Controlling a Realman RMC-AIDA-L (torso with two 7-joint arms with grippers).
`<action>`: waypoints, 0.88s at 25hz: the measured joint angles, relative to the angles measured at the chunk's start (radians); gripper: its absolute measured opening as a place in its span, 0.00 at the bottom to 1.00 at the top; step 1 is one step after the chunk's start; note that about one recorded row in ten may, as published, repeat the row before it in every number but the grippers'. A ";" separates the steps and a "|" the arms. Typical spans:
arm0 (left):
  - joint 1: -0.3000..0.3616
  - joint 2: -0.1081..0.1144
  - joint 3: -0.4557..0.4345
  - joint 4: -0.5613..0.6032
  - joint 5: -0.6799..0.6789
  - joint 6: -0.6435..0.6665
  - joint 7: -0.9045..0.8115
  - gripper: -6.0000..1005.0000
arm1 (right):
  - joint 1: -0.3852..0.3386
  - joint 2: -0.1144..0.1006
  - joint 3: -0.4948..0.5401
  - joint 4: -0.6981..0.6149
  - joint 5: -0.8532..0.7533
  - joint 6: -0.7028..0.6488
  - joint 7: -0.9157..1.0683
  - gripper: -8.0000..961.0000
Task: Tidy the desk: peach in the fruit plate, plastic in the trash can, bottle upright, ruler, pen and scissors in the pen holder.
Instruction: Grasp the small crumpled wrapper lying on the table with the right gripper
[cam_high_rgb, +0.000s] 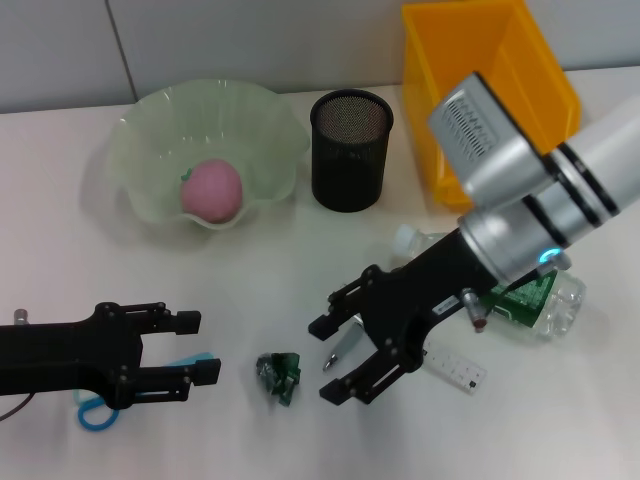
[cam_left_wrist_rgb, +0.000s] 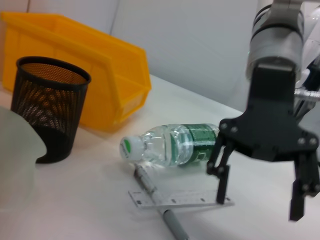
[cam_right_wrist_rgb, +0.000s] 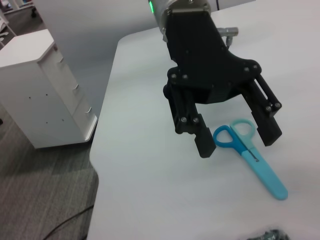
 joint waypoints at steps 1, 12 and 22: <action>0.000 0.000 -0.001 0.001 -0.003 0.010 -0.002 0.72 | 0.000 0.000 -0.019 0.009 0.015 0.015 -0.007 0.81; 0.002 0.000 -0.001 0.002 -0.006 0.032 -0.010 0.72 | -0.018 0.005 -0.190 0.049 0.151 0.159 -0.066 0.81; 0.002 0.000 -0.001 -0.001 -0.006 0.036 -0.009 0.72 | -0.018 0.007 -0.307 0.075 0.228 0.255 -0.092 0.81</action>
